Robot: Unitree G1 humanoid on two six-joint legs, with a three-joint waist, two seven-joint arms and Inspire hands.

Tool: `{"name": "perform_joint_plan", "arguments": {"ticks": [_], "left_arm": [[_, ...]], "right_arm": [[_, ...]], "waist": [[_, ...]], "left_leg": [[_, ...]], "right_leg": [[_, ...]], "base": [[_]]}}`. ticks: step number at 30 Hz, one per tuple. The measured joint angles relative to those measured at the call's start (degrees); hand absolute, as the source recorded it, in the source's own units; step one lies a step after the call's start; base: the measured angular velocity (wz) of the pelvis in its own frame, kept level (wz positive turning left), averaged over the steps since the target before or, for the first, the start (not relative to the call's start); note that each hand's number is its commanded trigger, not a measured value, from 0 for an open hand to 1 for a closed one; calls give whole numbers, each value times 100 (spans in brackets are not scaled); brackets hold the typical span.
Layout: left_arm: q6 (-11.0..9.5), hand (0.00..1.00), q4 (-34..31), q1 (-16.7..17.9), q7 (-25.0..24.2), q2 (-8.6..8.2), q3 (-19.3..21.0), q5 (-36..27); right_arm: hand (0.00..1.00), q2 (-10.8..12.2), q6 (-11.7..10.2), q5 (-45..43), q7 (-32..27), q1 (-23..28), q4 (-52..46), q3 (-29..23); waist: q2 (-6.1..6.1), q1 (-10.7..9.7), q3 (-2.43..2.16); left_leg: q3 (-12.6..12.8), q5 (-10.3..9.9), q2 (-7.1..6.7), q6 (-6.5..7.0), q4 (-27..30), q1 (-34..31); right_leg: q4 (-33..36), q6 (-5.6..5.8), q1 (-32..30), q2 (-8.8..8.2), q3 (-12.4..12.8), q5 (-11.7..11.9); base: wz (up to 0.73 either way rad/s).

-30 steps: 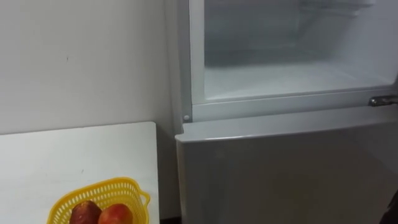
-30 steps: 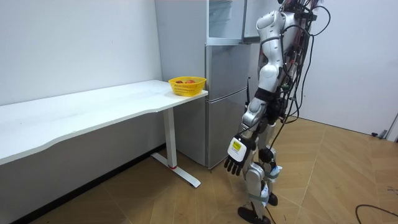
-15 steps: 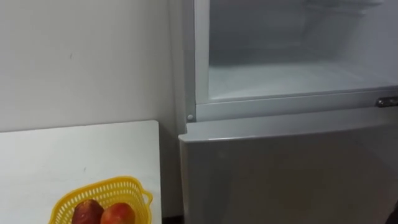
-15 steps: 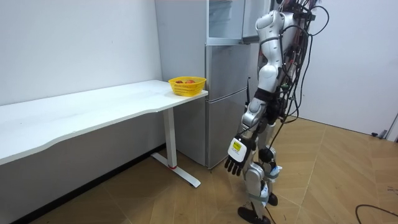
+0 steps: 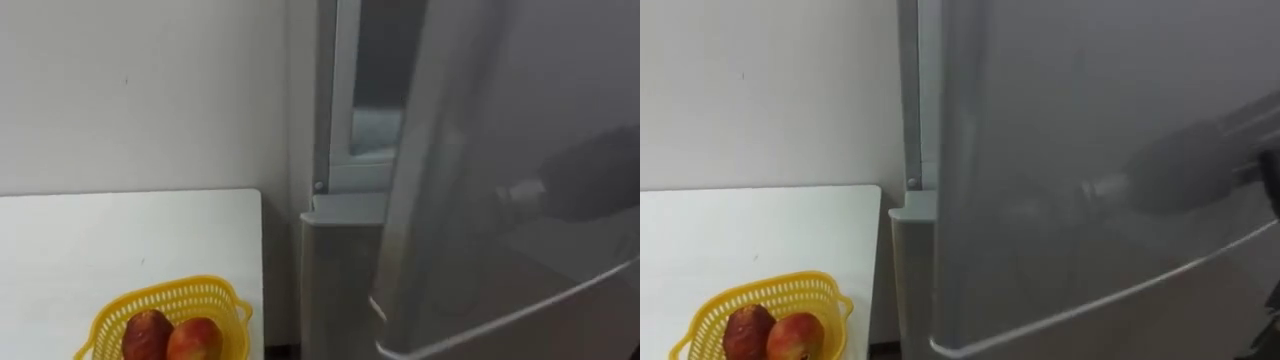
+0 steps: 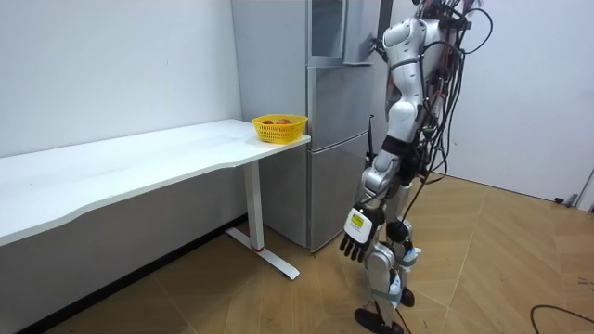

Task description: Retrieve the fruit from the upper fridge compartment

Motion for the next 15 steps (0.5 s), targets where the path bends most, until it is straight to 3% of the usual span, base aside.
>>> {"name": "perform_joint_plan", "arguments": {"ticks": [6,15], "left_arm": [[2,0,138,-70,-146,42,-186,-2],[21,0,360,-74,-203,75,-189,-4]], "right_arm": [[0,-41,143,-754,-87,-261,0,293],[0,-36,188,-772,-293,-277,2,355]], "waist": [[-1,122,1],[-37,134,0]], "left_leg": [[-97,1,6,-1,5,23],[-332,6,-23,-3,37,35]], "right_leg": [[-6,-7,101,7,-107,1],[-70,-7,215,-37,-304,1]], "base": [[7],[10]]}}
